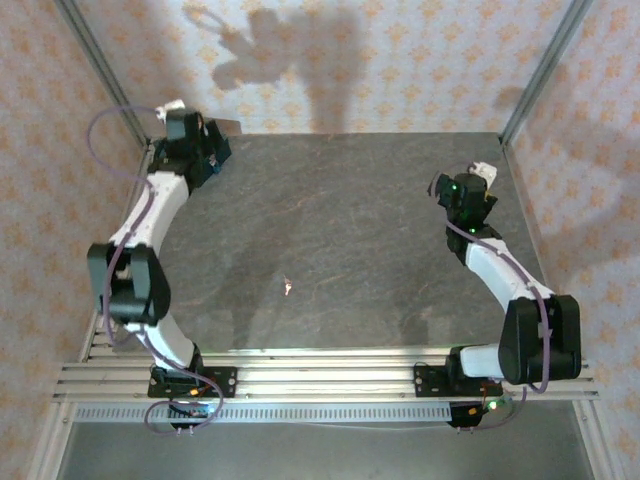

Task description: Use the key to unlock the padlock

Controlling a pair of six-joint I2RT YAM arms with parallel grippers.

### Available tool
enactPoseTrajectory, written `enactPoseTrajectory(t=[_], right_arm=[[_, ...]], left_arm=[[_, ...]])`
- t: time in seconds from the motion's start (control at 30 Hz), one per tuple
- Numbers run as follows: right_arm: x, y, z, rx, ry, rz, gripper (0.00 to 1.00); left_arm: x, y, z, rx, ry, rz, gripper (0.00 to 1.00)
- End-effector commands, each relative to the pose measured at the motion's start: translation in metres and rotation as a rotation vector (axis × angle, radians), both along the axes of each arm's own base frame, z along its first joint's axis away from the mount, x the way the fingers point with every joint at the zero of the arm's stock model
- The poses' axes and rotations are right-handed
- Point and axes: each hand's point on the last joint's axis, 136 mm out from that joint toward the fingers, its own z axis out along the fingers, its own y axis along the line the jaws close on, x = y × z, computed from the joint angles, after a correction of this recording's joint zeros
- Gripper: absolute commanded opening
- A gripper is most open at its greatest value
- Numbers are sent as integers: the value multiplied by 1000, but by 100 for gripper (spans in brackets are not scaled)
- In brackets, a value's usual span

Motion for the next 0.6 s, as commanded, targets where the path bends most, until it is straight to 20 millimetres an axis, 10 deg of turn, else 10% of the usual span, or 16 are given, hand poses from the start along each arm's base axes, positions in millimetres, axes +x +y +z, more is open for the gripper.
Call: enactPoseTrajectory(t=[0.0, 0.37, 0.57], right_arm=[[-10, 24, -26, 97, 143, 40, 98], [0, 102, -46, 162, 231, 211, 97], [10, 129, -56, 169, 264, 256, 97]], left_arm=[[-6, 17, -66, -86, 336, 114, 100], [57, 94, -101, -248, 312, 250, 99], [70, 93, -139, -347, 334, 206, 93]])
